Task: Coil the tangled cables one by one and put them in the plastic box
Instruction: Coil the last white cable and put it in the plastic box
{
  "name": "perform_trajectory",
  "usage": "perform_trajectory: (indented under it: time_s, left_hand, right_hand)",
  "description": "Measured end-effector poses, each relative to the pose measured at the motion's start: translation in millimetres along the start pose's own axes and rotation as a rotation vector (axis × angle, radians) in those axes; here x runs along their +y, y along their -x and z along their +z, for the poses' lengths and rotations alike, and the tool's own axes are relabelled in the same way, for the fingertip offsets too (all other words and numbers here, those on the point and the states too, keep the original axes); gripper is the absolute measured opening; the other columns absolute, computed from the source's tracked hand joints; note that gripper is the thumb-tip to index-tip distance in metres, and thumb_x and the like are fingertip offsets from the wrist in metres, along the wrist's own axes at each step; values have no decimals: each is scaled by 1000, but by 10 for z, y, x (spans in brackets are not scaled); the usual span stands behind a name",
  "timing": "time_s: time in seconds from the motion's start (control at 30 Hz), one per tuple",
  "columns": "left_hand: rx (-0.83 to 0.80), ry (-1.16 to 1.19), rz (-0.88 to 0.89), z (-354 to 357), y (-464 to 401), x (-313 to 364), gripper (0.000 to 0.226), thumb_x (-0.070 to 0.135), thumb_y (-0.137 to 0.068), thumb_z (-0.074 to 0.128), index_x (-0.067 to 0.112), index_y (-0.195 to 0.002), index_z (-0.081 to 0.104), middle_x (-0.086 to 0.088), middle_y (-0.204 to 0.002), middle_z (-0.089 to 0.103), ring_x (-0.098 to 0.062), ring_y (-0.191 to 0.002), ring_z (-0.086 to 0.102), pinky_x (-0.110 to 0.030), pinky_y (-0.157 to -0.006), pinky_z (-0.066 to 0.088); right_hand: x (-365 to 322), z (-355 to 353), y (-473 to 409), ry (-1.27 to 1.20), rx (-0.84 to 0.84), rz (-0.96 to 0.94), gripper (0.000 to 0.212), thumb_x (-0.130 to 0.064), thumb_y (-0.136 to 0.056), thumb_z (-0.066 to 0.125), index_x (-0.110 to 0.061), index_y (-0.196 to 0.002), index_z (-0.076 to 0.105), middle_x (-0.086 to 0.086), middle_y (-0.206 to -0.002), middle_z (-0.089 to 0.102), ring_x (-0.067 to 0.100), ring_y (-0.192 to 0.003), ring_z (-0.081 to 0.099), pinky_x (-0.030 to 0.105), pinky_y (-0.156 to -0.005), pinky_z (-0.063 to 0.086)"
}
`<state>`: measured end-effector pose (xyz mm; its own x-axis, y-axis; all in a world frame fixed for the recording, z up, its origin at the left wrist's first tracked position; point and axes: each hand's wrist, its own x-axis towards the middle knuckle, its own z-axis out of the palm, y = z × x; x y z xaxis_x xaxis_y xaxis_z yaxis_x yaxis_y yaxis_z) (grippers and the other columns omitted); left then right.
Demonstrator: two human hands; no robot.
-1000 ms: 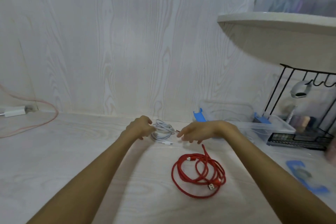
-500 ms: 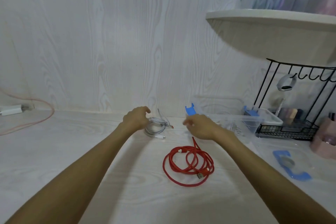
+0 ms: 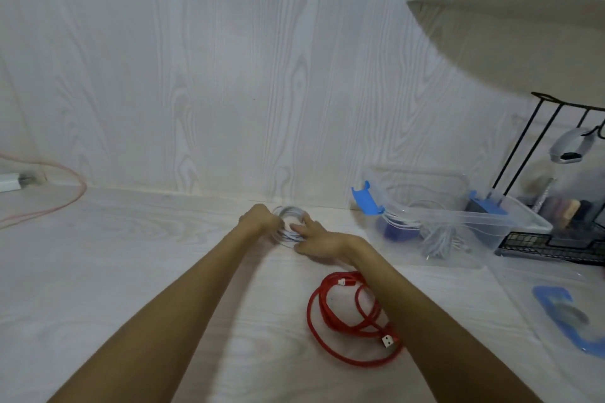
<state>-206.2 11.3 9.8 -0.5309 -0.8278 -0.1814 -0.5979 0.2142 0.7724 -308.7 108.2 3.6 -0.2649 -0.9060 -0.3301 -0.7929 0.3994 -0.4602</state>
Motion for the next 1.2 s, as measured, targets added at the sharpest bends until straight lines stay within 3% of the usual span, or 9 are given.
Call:
perform_trajectory:
  time_s: [0.13, 0.33, 0.5, 0.6, 0.7, 0.87, 0.97, 1.07, 1.2]
  left_hand:
    - [50, 216, 72, 35, 87, -74, 24, 0, -84, 63, 8, -67, 48, -16, -80, 57, -28, -81, 57, -37, -75, 48]
    - [65, 774, 160, -216, 422, 73, 28, 4, -88, 64, 3, -111, 48, -20, -101, 63, -20, -77, 64, -23, -61, 57]
    - [29, 847, 445, -263, 907, 557, 11, 7, -94, 56, 12, -102, 62, -7, -97, 68, -13, -86, 67, -22, -81, 56]
    - [86, 672, 551, -108, 1119, 810, 11, 15, -94, 56, 20, -102, 61, 0, -98, 69, -10, -92, 65, -20, -82, 49]
    - [40, 634, 585, -5, 1224, 1053, 15, 19, -94, 57, 18, -108, 63, 3, -98, 71, -3, -93, 65, -11, -75, 42]
    - [-232, 743, 358, 12, 1190, 1583, 14, 10, -93, 54, 8, -100, 66, -5, -92, 71, -13, -82, 67, -19, -67, 55]
    - [-551, 879, 129, -5, 1004, 1827, 12, 4, -92, 55, -1, -93, 65, -11, -83, 72, -17, -68, 70, -23, -61, 59]
    - [-731, 932, 49, 203, 864, 1953, 12, 1, -91, 55, -6, -88, 65, -15, -77, 72, -19, -62, 71, -23, -55, 58]
    - [-864, 1082, 32, 568, 654, 2022, 17, 1, -91, 54, -7, -102, 64, -17, -87, 72, -20, -72, 72, -24, -61, 59]
  right_hand:
    - [-14, -150, 322, -544, 103, -28, 56, 9, -87, 34, -8, -140, 39, 6, -153, 26, 23, -140, 27, 27, -106, 30]
    - [-210, -117, 610, -848, 553, 75, 65, -29, -91, 59, -14, -144, 26, 6, -146, 31, 19, -119, 44, 20, -88, 40]
    - [-498, -278, 967, -1554, 96, 93, 98, -67, -80, 52, -3, -147, 20, 18, -148, 33, 30, -137, 33, 44, -109, 33]
    - [-622, -538, 1081, -1619, 314, -14, 57, -52, -97, 34, -10, -136, 43, 7, -141, 46, 19, -134, 38, 42, -113, 20]
    - [-540, -813, 1201, -1616, 555, -31, 22, -23, -101, 34, -13, -107, 52, 7, -113, 55, 18, -106, 50, 34, -96, 32]
    - [-36, -1169, 1565, -1266, 672, -243, 25, -20, -100, 42, -6, -110, 61, 4, -107, 67, 17, -101, 61, 28, -97, 45]
    - [382, -1433, 1732, -810, 712, -200, 22, -34, -91, 59, -13, -90, 63, -5, -73, 60, 7, -68, 53, 18, -67, 42]
    - [683, -1632, 1771, -869, 628, -281, 26, -33, -71, 76, -11, -79, 68, -1, -68, 51, 3, -55, 43, 14, -48, 36]
    - [958, -1766, 1681, -992, 531, -305, 24, -30, -58, 79, -20, -81, 79, 0, -90, 73, 1, -72, 64, 9, -64, 50]
